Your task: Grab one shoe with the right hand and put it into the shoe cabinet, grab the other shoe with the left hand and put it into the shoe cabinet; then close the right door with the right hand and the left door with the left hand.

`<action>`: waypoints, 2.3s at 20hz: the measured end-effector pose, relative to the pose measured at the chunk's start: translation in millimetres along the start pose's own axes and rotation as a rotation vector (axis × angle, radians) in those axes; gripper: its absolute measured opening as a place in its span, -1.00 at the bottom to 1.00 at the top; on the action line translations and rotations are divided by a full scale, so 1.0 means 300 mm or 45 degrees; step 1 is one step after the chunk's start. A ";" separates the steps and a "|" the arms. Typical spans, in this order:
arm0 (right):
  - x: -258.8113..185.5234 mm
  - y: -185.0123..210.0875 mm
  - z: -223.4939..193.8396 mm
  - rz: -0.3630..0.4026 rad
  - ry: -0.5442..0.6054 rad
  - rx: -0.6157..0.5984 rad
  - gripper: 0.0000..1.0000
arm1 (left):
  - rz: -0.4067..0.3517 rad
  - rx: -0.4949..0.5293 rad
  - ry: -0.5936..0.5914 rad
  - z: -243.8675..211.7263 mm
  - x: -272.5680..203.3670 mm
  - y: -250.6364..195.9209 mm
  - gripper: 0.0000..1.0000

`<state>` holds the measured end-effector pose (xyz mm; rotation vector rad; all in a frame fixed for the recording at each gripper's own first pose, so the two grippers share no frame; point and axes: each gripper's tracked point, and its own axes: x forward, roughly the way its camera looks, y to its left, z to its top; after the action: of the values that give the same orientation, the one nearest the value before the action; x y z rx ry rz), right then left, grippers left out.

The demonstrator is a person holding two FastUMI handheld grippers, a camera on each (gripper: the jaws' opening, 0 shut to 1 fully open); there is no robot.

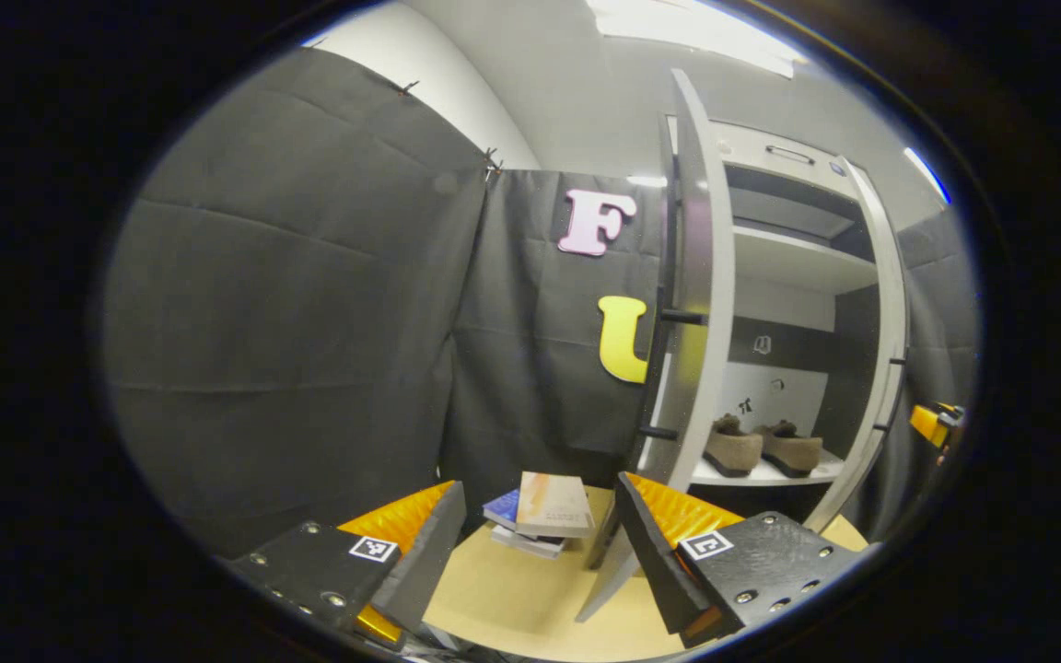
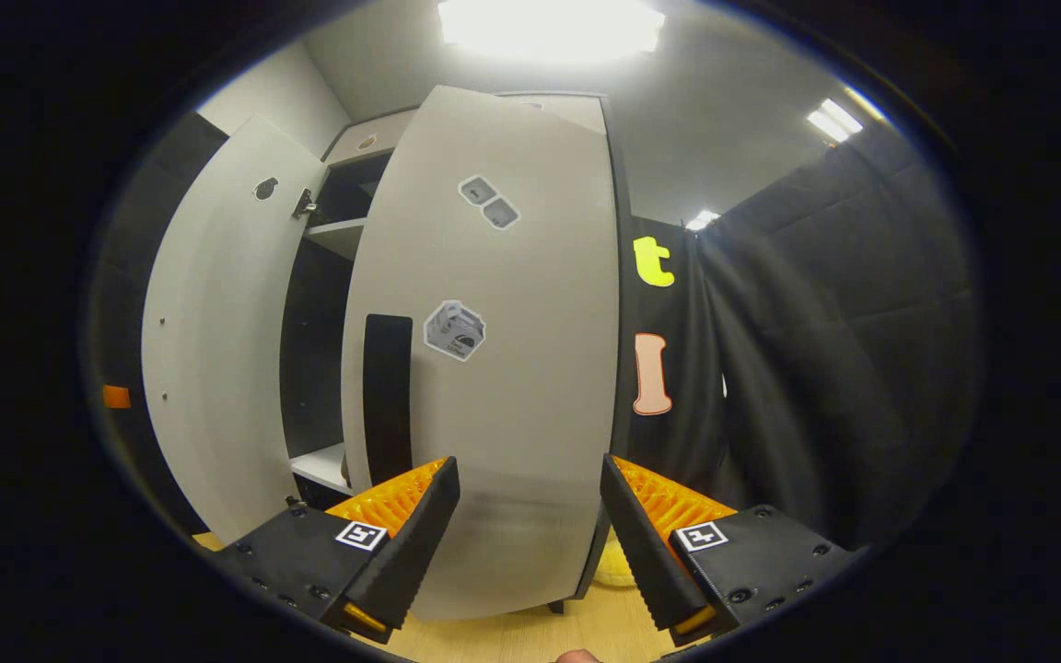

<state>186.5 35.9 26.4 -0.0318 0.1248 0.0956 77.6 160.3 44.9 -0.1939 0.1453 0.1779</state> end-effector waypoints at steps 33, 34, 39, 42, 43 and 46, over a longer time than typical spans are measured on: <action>-0.221 -0.111 -0.197 -0.060 0.162 0.031 0.95 | -0.282 0.109 -0.088 0.113 0.237 -0.326 0.80; -0.224 -0.109 -0.202 -0.056 0.167 0.036 0.94 | -0.302 0.109 -0.087 0.115 0.234 -0.358 0.85; -0.231 -0.127 -0.218 -0.064 0.186 0.013 0.94 | -0.416 0.132 -0.094 0.097 0.228 -0.542 1.00; -0.250 -0.159 -0.233 -0.084 0.200 0.018 0.94 | -0.495 0.124 -0.076 0.072 0.266 -0.680 0.75; -0.258 -0.170 -0.237 -0.092 0.206 0.023 0.96 | -0.524 0.120 -0.071 0.065 0.283 -0.733 0.78; -0.270 -0.188 -0.257 -0.107 0.223 0.035 0.96 | -0.553 0.135 -0.073 0.059 0.332 -0.847 0.87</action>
<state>102.6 -30.7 -38.4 -0.0175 0.2996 0.0068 224.9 -65.4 91.4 -0.1106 0.0527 -0.2562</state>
